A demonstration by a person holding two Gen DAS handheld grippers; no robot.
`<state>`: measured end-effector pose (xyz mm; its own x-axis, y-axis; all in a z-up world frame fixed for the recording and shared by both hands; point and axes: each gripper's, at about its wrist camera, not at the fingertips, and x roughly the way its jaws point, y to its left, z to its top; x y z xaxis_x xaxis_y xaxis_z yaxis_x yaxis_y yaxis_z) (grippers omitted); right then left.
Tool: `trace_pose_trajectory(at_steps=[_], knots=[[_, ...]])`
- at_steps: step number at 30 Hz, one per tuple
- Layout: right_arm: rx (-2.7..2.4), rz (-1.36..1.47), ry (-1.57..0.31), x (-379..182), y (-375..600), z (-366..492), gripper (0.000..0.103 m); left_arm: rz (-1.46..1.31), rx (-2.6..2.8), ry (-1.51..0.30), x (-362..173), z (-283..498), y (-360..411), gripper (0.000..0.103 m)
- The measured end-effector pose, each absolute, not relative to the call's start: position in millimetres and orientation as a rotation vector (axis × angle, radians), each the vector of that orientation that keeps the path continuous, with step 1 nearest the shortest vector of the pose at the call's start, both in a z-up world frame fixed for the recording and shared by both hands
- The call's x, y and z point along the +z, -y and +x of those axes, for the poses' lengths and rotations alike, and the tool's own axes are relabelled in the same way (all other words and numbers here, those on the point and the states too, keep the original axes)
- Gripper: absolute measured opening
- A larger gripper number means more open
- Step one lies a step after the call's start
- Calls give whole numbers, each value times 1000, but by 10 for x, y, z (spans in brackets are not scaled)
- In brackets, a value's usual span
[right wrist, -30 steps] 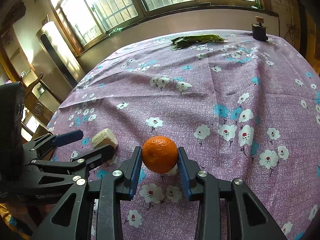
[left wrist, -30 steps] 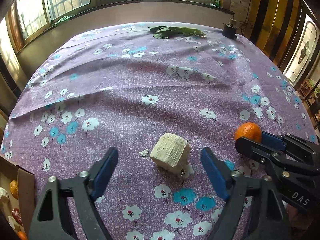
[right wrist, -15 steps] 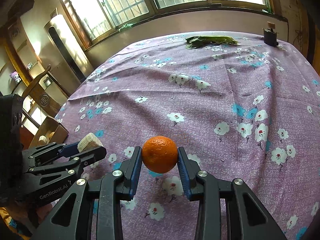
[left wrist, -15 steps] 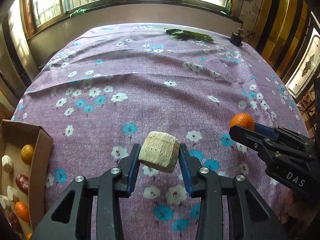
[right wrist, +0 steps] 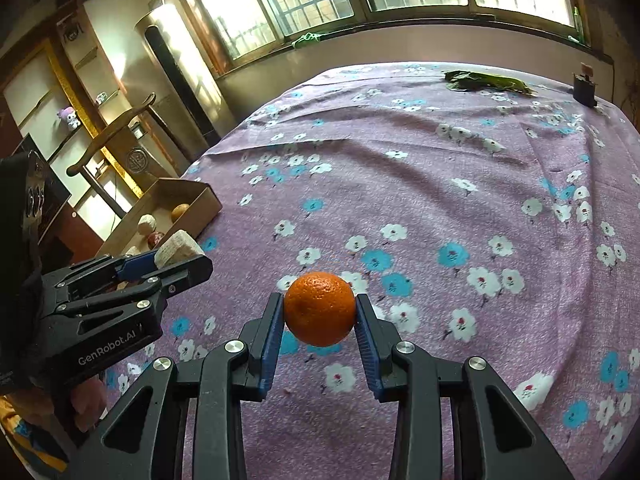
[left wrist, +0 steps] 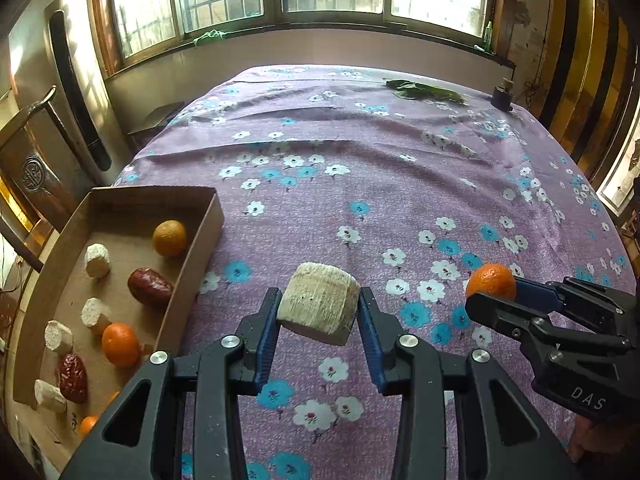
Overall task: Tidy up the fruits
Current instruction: 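Carry the yam chunk and orange over the cardboard box with both grippers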
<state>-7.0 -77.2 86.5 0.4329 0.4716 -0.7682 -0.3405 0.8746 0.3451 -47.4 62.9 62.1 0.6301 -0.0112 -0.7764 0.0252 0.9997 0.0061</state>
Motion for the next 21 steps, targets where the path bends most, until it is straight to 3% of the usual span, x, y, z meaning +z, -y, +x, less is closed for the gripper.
trace_pose_trajectory(at_steps=[21], knots=[[663,49,-1016,944,-93,-278,39,-62,103,-871,668,-807,-1407,37]])
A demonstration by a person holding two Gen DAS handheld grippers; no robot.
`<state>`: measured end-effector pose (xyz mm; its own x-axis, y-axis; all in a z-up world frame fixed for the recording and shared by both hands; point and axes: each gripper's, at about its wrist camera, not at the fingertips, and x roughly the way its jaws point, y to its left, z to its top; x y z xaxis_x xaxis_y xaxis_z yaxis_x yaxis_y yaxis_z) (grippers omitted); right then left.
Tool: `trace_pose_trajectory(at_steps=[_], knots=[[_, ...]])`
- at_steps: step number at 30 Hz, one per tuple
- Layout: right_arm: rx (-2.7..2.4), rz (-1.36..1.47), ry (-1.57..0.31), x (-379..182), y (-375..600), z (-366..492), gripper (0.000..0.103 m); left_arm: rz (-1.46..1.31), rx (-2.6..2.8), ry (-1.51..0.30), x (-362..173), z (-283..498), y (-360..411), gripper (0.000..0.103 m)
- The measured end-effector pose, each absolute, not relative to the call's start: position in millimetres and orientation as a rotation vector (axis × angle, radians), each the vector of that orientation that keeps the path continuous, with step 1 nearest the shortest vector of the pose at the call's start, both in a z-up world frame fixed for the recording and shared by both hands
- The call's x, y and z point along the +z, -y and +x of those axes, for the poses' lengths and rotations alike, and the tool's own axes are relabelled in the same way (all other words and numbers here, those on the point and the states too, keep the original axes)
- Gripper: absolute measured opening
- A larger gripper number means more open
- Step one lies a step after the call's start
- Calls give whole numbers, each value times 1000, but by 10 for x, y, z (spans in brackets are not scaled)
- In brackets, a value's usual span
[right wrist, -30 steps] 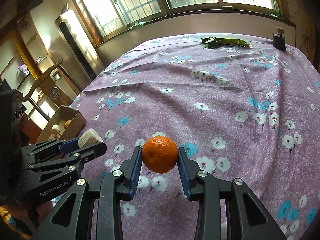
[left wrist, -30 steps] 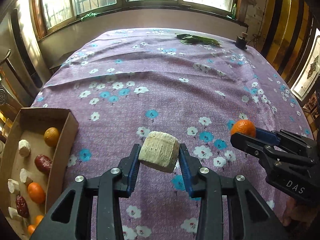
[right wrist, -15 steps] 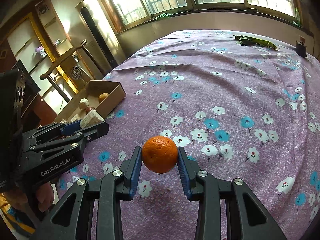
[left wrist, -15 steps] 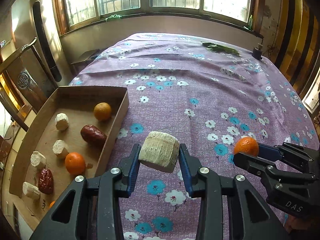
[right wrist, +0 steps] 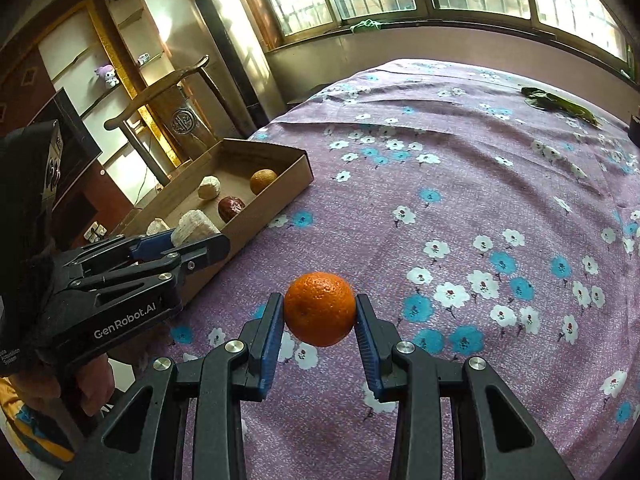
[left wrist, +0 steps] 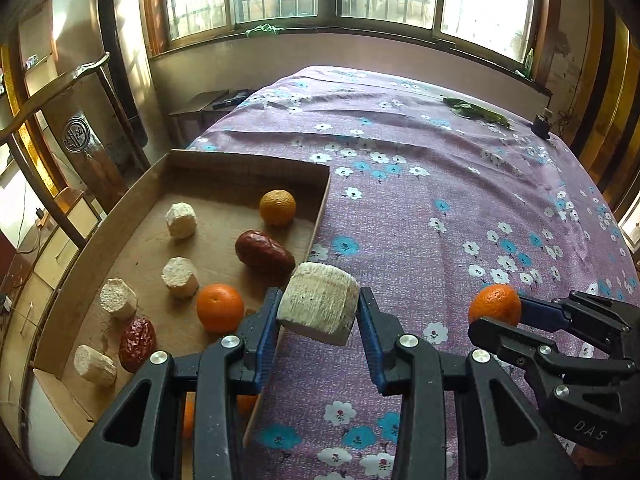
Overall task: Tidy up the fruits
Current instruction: 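Carry the yam chunk and orange over the cardboard box with both grippers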
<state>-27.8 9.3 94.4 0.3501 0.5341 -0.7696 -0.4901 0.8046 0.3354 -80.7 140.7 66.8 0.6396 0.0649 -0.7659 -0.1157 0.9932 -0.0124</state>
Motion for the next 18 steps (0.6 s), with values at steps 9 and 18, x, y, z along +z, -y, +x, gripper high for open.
trace_pose_trajectory(at_steps=[9,18], knots=[[715,10,-1010,986,-408,-267,39,-91,161,-875,667,-868,-1746,37],[782,-44,-1012,1006,-798,-258,39,-126,217,-884,652,-897,-2120,37]])
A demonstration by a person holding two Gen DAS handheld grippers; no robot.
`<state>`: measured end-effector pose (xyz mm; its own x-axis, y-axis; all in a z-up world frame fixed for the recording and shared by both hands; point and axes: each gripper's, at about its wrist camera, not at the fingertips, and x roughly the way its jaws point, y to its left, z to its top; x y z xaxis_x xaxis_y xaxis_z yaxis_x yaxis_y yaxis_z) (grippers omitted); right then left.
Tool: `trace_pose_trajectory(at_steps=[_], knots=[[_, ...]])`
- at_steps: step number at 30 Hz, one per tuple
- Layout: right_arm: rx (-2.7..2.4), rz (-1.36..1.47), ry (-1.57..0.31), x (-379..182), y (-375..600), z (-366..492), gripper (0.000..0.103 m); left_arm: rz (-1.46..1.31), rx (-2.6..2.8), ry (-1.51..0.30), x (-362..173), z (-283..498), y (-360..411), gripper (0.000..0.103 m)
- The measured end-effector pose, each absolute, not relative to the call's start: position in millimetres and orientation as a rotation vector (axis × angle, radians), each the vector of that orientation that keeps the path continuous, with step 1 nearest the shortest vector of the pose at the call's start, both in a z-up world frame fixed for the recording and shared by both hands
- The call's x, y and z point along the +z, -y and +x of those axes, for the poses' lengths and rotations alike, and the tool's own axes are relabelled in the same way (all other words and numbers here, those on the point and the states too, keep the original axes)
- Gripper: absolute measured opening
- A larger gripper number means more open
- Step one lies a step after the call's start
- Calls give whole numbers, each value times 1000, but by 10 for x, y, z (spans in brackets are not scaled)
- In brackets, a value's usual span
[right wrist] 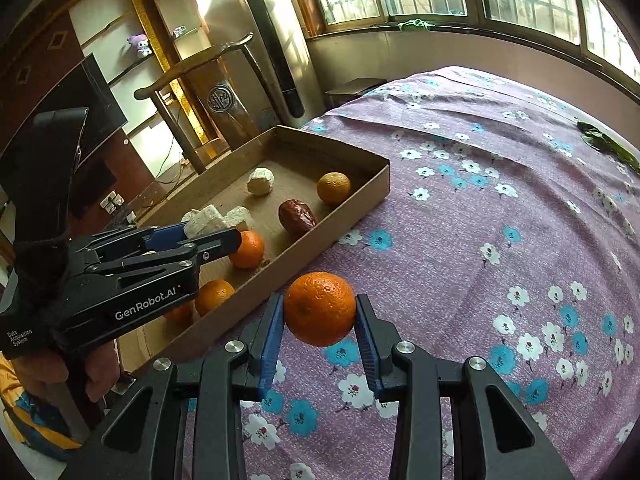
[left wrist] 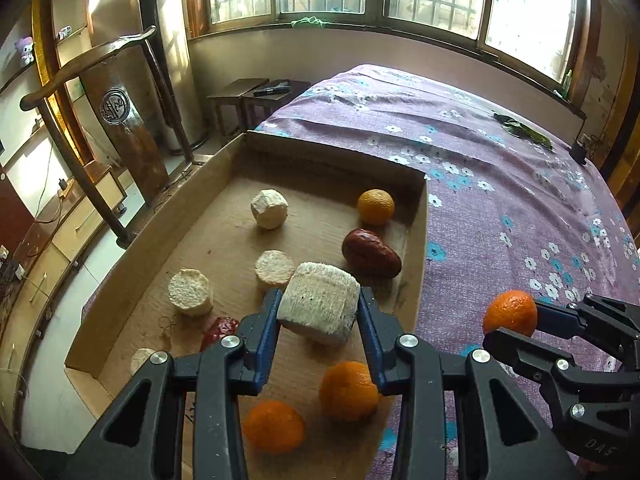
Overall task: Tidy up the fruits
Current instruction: 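Carry the yam chunk and orange over the cardboard box with both grippers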
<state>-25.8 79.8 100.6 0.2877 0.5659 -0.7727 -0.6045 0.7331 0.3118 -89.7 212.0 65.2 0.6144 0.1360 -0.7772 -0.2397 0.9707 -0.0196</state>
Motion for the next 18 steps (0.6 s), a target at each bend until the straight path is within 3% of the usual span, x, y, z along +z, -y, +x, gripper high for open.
trace_pose_trajectory(at_steps=[18], knots=[[879,-145,-1028,951,-1459,-48,39,-232,230,-940,601,-707,-2728,37]])
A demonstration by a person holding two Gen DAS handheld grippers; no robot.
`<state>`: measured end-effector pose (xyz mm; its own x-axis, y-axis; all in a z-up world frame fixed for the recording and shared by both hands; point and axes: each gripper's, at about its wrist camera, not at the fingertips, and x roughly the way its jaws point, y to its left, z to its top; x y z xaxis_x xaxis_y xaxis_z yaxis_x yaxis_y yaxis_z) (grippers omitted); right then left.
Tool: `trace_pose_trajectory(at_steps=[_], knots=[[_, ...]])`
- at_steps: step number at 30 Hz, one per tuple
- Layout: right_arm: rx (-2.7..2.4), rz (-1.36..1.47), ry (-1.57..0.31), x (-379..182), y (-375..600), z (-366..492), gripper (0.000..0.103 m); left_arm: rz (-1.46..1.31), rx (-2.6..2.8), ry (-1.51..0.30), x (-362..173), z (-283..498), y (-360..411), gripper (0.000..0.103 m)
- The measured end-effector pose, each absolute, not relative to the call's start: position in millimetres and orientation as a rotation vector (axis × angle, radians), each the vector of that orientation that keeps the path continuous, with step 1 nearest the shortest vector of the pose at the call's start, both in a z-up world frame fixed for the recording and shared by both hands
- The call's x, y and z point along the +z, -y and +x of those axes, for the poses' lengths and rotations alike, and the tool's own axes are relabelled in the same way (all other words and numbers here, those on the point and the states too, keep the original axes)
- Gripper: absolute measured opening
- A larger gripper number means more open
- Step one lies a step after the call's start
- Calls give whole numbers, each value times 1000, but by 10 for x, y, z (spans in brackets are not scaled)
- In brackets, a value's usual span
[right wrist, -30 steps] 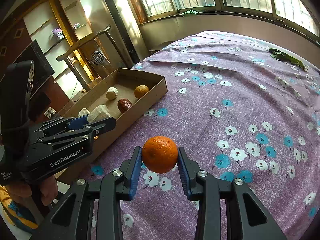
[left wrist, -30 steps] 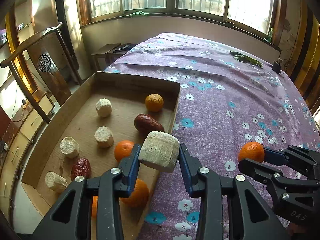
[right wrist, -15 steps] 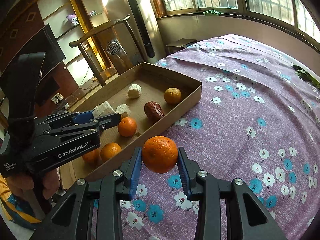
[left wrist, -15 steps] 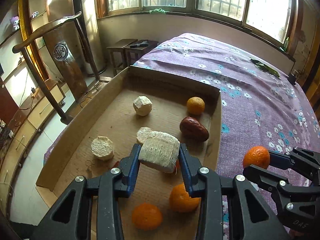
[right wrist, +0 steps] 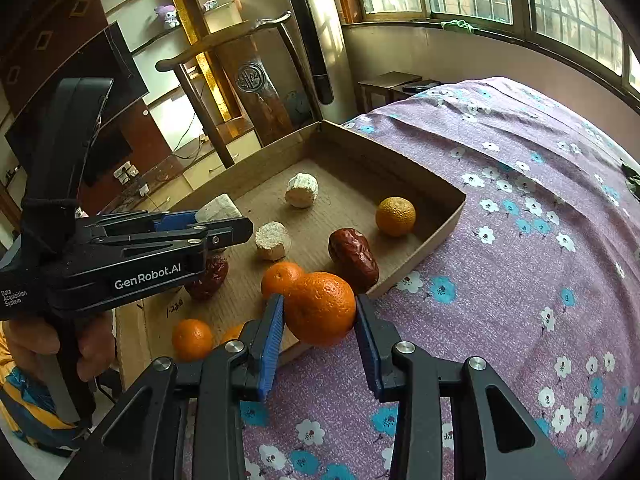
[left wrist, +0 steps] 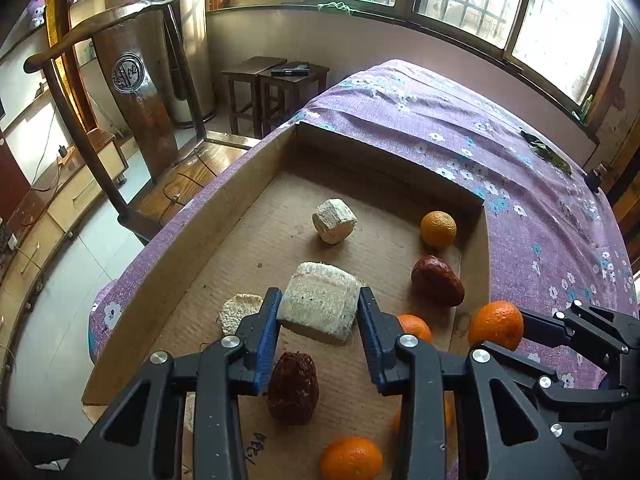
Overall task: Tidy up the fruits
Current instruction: 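Carry the yam chunk and orange over the cardboard box with both grippers, then open both grippers to drop the yam chunk and orange into the box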
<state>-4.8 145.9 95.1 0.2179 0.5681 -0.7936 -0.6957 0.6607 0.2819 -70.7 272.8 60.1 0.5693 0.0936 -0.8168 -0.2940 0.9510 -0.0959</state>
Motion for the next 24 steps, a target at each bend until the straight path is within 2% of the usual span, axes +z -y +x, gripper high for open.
trace_pose_trajectory(at_steps=[19,24], knots=[[900,-129,-1060,742,-1727,216,41,-167,276,-955,480,-590,-2685,37],[910,-101,-1051,774,-1690,177,51,-154,290,-951,474,-602,-2660,37]])
